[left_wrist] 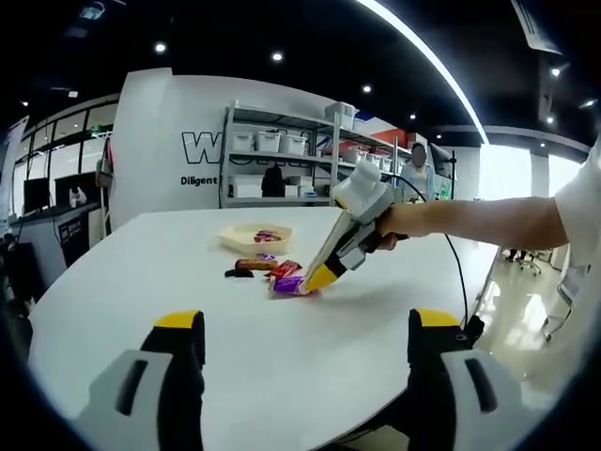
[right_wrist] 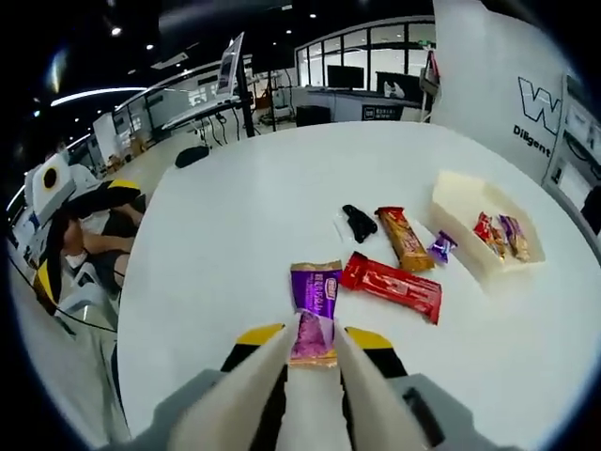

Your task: Place the target food into the container with the food tongs after gripping and lifting it, then release it inside without dropping or visibly crushing the food.

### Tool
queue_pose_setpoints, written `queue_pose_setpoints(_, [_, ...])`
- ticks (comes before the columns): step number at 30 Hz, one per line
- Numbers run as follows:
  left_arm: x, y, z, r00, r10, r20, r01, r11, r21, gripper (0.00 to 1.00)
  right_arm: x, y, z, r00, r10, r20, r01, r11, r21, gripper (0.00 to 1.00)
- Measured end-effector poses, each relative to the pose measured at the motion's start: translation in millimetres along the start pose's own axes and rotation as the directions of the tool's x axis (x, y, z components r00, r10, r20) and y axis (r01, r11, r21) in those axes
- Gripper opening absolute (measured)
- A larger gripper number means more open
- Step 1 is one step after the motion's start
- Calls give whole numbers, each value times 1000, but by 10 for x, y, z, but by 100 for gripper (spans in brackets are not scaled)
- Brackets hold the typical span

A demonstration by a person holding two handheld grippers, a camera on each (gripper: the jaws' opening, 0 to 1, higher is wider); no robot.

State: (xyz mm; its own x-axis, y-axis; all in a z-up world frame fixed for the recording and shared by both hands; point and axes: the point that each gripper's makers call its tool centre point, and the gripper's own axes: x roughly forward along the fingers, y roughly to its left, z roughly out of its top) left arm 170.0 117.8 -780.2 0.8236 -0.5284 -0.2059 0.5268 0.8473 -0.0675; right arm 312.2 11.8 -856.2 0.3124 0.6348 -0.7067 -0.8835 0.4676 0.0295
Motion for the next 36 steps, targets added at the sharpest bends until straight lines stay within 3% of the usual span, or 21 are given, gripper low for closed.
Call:
queue_pose_setpoints(14, [59, -75, 3, 1000, -17, -6, 17, 1000, 7, 88, -278, -180, 137, 997, -47, 54, 46, 999, 23, 15])
queue_pose_setpoints(24, [83, -100, 8, 1000, -24, -9, 25, 1000, 12, 88, -480, -360, 382, 989, -98, 111, 96, 995, 24, 15])
queue_pose_setpoints(36, [117, -66, 3, 1000, -22, -13, 23, 1000, 9, 88, -565, -509, 605, 984, -116, 136, 114, 993, 28, 15])
